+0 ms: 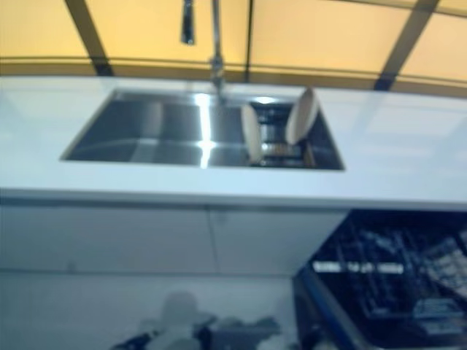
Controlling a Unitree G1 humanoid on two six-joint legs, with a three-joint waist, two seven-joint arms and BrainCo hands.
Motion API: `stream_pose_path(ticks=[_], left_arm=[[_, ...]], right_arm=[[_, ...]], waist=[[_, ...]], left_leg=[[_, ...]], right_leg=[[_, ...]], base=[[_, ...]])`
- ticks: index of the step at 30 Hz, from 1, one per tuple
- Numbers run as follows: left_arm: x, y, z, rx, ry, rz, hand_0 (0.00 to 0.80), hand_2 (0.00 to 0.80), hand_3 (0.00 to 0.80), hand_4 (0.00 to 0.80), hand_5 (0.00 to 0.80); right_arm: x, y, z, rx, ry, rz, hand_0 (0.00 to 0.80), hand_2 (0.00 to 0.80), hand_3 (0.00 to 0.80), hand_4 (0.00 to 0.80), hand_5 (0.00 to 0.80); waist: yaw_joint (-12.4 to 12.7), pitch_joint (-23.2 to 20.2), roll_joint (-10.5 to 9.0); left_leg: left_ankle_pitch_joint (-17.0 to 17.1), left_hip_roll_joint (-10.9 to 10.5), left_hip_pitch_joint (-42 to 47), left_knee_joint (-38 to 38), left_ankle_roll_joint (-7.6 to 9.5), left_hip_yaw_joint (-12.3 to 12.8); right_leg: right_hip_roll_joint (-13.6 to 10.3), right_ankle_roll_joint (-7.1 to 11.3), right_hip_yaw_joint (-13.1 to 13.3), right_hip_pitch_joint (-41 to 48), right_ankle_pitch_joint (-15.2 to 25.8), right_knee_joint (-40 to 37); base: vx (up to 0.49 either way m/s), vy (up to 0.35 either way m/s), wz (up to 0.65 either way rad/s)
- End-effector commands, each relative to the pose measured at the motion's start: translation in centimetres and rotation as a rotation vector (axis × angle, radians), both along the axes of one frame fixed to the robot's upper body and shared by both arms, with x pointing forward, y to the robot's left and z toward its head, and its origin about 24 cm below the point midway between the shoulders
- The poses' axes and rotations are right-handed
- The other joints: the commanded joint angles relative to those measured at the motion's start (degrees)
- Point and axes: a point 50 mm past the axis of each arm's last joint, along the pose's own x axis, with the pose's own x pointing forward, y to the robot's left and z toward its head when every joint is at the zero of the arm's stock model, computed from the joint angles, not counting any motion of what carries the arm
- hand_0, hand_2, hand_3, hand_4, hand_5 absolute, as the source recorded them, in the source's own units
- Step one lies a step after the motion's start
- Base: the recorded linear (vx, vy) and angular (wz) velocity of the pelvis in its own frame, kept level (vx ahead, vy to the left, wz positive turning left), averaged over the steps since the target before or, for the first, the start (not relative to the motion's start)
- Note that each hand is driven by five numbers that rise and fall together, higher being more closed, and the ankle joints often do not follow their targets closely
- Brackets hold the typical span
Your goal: Take plates into dishwasher
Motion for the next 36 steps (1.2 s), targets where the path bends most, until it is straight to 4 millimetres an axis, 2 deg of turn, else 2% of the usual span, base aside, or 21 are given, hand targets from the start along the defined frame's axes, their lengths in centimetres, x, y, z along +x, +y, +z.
stream_pose_path(ticks=[1,4,5,6,7,8,9,12,13,14,15,16,18,21,24,26,28,29,34,35,36], left_arm=[[2.5,-0.4,0.5,0.018,-0.061,-0.054,0.000,0.000,0.000,0.000,0.000],[2.8,-0.4,0.6,0.007,-0.069,-0.066,0.000,0.000,0.000,0.000,0.000],[3.0,-0.1,0.8,0.019,-0.060,-0.103,0.000,0.000,0.000,0.000,0.000],[3.1,0.4,1.0,0.035,-0.047,-0.138,0.000,0.000,0.000,0.000,0.000],[3.2,1.0,1.2,0.054,-0.035,-0.170,0.000,0.000,0.000,0.000,0.000],[3.0,1.8,1.4,0.074,-0.021,-0.197,0.000,0.000,0.000,0.000,0.000],[2.6,2.2,1.4,0.080,0.000,-0.209,0.000,0.000,0.000,0.000,0.000],[1.8,3.2,1.6,0.108,0.000,-0.156,0.000,0.000,0.000,0.000,0.000],[1.7,3.7,1.7,0.116,-0.010,-0.122,0.000,0.000,0.000,0.000,0.000],[2.2,4.2,2.1,0.126,-0.026,-0.108,0.000,0.000,0.000,0.000,0.000],[2.5,4.4,2.2,0.129,-0.039,-0.100,0.000,0.000,0.000,0.000,0.000],[2.4,4.8,2.4,0.130,-0.042,-0.089,0.000,0.000,0.000,0.000,0.000],[1.4,4.3,2.0,0.106,-0.048,-0.048,0.000,0.000,0.000,0.000,0.000],[0.4,4.0,1.7,0.069,-0.031,-0.080,0.000,0.000,0.000,0.000,0.000],[-0.9,3.9,1.3,0.056,-0.011,-0.070,0.000,0.000,0.000,0.000,0.000],[-1.5,4.0,1.2,0.048,-0.001,-0.070,0.000,0.000,0.000,0.000,0.000],[-2.8,4.5,1.1,0.046,0.016,-0.054,0.000,0.000,0.000,0.000,0.000],[-3.0,4.7,1.1,0.047,0.018,-0.051,0.000,0.000,0.000,0.000,0.000],[-3.8,5.9,1.5,0.052,0.033,-0.042,0.000,0.000,0.000,0.000,0.000],[-3.8,5.9,1.5,0.051,0.033,-0.042,0.000,0.000,0.000,0.000,0.000],[-3.8,6.0,1.6,0.049,0.037,-0.049,0.000,0.000,0.000,0.000,0.000]], right_arm=[[2.0,-0.8,0.8,-0.006,-0.059,0.107,0.000,0.000,0.000,0.000,0.000],[4.4,0.5,1.6,0.105,-0.103,0.282,0.000,0.000,0.000,0.000,0.000],[5.1,1.3,1.9,0.149,-0.117,0.364,0.000,0.000,0.000,0.000,0.000],[5.5,1.8,2.2,0.184,-0.137,0.400,0.000,0.000,0.000,0.000,0.000],[6.3,2.4,2.8,0.226,-0.170,0.443,0.000,0.000,0.000,0.000,0.000],[7.8,3.1,4.1,0.271,-0.215,0.527,0.000,0.000,0.000,0.000,0.000],[8.8,3.6,5.4,0.307,-0.254,0.583,0.000,0.000,0.000,0.000,0.000],[11.1,5.1,9.3,0.433,-0.355,0.697,0.000,0.000,0.000,0.000,0.000],[11.6,5.6,10.8,0.486,-0.396,0.742,0.000,0.000,0.000,0.000,0.000],[12.3,6.1,12.4,0.518,-0.439,0.791,0.000,0.000,0.000,0.000,0.000],[12.6,6.4,13.2,0.534,-0.468,0.843,0.000,0.000,0.000,0.000,0.000],[12.9,6.3,14.9,0.579,-0.491,0.892,0.000,0.000,0.000,0.000,0.000],[12.7,5.5,16.4,0.613,-0.489,0.922,0.000,0.000,0.000,0.000,0.000],[12.6,3.9,18.6,0.743,-0.451,0.930,0.000,0.000,0.000,0.000,0.000],[13.0,3.0,20.5,0.844,-0.443,0.899,0.000,0.000,0.000,0.000,0.000],[13.2,2.3,21.5,0.867,-0.458,0.889,0.000,0.000,0.000,0.000,0.000],[13.9,0.9,24.0,0.940,-0.538,0.836,0.000,0.000,0.000,0.000,0.000],[14.0,0.7,24.4,0.951,-0.556,0.832,0.000,0.000,0.000,0.000,0.000],[16.6,-2.5,31.2,1.021,-0.975,0.685,0.000,0.000,0.000,0.000,0.000],[16.8,-2.9,32.0,1.021,-1.016,0.673,0.000,0.000,0.000,0.000,0.000],[17.3,-3.9,34.1,1.011,-1.173,0.614,0.000,0.000,0.000,0.000,0.000]], waist=[[0.55,0.32,0.12],[0.99,0.60,0.09],[1.15,0.29,-0.28],[1.06,-0.12,-1.00],[0.49,-0.23,-0.91],[-1.19,0.87,0.08],[-2.30,1.57,0.85],[-4.10,2.66,0.12],[-4.67,2.87,-0.37],[-5.56,3.23,-1.36],[-5.97,3.49,-1.36],[-6.62,3.61,-2.38],[-6.70,2.64,-2.56],[-6.04,1.74,-2.65],[-5.80,0.64,-2.59],[-5.86,0.17,-2.34],[-6.17,-0.56,-1.70],[-6.23,-0.61,-1.64],[-6.66,-1.27,-1.15],[-6.67,-1.30,-1.10],[-6.67,-1.54,-1.01]], left_leg=[[2.09,2.23,-7.96,5.66,0.52,0.25],[0.76,2.34,-7.52,7.17,0.89,0.89],[0.26,1.62,-7.19,6.88,1.71,0.59],[0.10,0.44,-6.38,5.99,2.54,0.15],[0.21,-0.15,-4.19,4.00,3.24,-0.32],[-0.20,0.08,0.01,1.53,3.79,-0.73],[-0.10,0.63,2.25,0.01,3.99,-0.67],[-0.10,0.74,5.16,-1.92,3.14,-0.79],[-0.62,0.93,5.54,-1.71,2.48,-0.95],[-2.00,0.96,5.75,-0.97,1.91,-1.11],[-3.09,1.49,5.68,-0.21,1.69,-1.13],[-4.45,2.45,4.74,2.36,2.04,0.49],[-3.70,2.79,4.50,2.73,1.69,0.58],[-1.84,3.72,6.47,-0.74,0.40,0.52],[-1.12,3.54,7.99,-3.92,-0.28,-0.60],[-0.92,3.71,8.72,-5.19,-0.60,-0.63],[-0.89,4.06,10.11,-7.15,-1.01,-0.55],[-0.93,4.08,10.26,-7.25,-1.05,-0.58],[-2.25,4.51,11.62,-7.28,-1.21,-0.37],[-2.36,4.54,11.72,-7.29,-1.21,-0.36],[-2.57,4.63,11.99,-7.45,-1.24,-0.32]], right_leg=[[-3.34,2.01,3.09,4.18,2.78,2.17],[-4.65,2.86,1.85,4.31,2.85,3.23],[-4.65,3.12,2.06,4.69,3.39,5.03],[-4.95,3.72,2.92,3.34,7.65,8.75],[-5.62,4.17,4.07,-2.11,13.51,16.78],[-5.03,3.78,4.68,-10.19,15.62,26.01],[-3.61,2.98,3.94,-13.82,14.48,29.01],[-2.91,1.84,2.64,-14.87,12.89,20.28],[-2.95,1.72,2.31,-14.65,12.65,14.05],[-3.46,2.50,3.18,-16.47,15.31,7.75],[-3.24,2.84,3.64,-17.04,16.65,5.64],[-2.76,3.19,4.66,-15.40,14.94,4.81],[-1.41,2.86,5.37,-12.40,13.53,3.47],[-1.44,2.65,3.62,-9.65,13.36,0.78],[-1.52,2.81,3.21,-8.26,13.24,-0.74],[-1.53,2.87,3.00,-8.00,12.97,-0.84],[-1.75,3.17,2.52,-7.44,12.20,-0.89],[-1.76,3.20,2.52,-7.38,12.11,-0.87],[-2.28,3.48,2.67,-6.53,11.15,-0.74],[-2.31,3.49,2.68,-6.40,11.08,-0.79],[-2.36,3.55,2.71,-6.09,10.95,-0.99]], base=[[0.084,0.049,0.03],[0.121,0.074,0.03],[0.146,0.043,-0.03],[0.137,0.029,0.08],[0.152,0.076,0.12],[0.197,0.131,0.10],[0.236,0.108,0.13],[0.193,-0.124,0.28],[0.130,-0.362,0.20],[0.097,-0.414,0.24],[0.093,-0.435,0.48],[0.110,-0.292,0.50],[0.124,-0.138,0.50],[0.138,-0.042,0.19],[0.127,0.013,-0.05],[0.104,0.038,-0.06],[0.119,0.046,-0.03],[0.105,0.025,-0.02],[0.100,0.013,0.01],[0.088,0.015,0.02],[0.081,0.014,0.02]])
